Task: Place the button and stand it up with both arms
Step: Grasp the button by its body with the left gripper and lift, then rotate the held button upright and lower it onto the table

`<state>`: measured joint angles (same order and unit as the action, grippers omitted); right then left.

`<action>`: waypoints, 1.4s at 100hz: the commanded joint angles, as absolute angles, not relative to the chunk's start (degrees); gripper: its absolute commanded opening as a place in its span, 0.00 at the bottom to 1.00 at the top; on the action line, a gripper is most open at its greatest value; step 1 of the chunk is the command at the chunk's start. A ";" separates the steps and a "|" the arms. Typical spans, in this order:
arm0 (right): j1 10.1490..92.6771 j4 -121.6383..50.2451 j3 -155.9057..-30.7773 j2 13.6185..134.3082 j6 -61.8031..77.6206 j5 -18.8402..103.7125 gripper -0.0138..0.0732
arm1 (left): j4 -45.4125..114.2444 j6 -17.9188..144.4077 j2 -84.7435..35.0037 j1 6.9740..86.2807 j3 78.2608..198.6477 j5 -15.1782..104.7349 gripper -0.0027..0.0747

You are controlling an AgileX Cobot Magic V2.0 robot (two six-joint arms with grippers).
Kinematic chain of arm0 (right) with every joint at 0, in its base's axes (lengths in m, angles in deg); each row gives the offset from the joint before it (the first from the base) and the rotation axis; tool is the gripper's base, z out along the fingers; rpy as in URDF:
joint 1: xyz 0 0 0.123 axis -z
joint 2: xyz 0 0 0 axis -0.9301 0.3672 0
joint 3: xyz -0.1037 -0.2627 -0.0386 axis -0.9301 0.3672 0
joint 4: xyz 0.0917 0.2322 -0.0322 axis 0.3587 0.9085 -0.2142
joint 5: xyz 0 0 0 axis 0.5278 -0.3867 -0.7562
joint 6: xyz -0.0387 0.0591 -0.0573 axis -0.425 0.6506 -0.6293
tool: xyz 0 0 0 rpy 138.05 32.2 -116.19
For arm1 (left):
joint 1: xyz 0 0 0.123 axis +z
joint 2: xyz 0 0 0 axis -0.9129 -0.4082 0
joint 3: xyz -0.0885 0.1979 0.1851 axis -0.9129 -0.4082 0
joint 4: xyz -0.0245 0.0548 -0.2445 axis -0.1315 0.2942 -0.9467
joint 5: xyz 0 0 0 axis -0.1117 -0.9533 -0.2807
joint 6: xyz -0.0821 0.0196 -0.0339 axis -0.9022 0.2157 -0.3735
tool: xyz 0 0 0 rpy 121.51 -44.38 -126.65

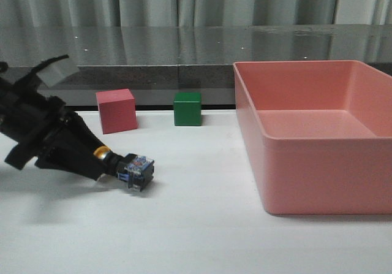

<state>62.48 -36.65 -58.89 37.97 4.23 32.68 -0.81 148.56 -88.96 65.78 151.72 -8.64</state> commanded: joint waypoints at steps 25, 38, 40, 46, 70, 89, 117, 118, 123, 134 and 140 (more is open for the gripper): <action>62.75 -35.99 -60.28 38.21 4.23 37.51 0.09 | 21.02 130.15 -69.14 60.85 162.89 -9.25 0.01; 62.75 -35.99 -60.28 38.21 4.23 38.32 0.09 | 37.50 124.28 -64.87 54.08 163.39 -4.68 0.01; 62.75 -35.99 -60.28 38.21 4.23 38.38 0.09 | 40.42 122.63 -64.65 52.79 163.39 -4.45 0.01; 62.75 -35.99 -60.28 38.21 4.23 38.38 0.09 | 48.68 116.27 -64.37 49.31 163.39 -3.48 0.01; 62.75 -35.99 -60.28 38.21 4.23 38.38 0.09 | 72.67 94.83 -64.49 37.00 161.32 4.14 0.01; 62.75 -35.99 -60.28 38.21 4.23 38.33 0.09 | 84.23 79.86 -64.49 32.88 157.91 11.68 0.01; 62.75 -35.99 -60.28 38.21 4.23 38.33 0.09 | 96.55 71.07 -64.49 30.09 150.53 12.84 0.01; 62.75 -35.99 -60.28 38.21 4.23 38.33 0.09 | 96.66 70.87 -64.49 30.09 150.41 12.97 0.01; 62.75 -35.99 -60.28 38.21 4.23 38.33 0.09 | 96.75 69.90 -64.49 30.09 149.69 13.82 0.01; 62.75 -35.99 -60.28 38.21 4.23 38.33 0.09 | 97.99 68.13 -64.56 30.09 149.12 15.11 0.01; 62.75 -35.99 -60.28 38.21 4.23 38.33 0.09 | 99.09 67.33 -64.82 30.09 149.12 15.21 0.01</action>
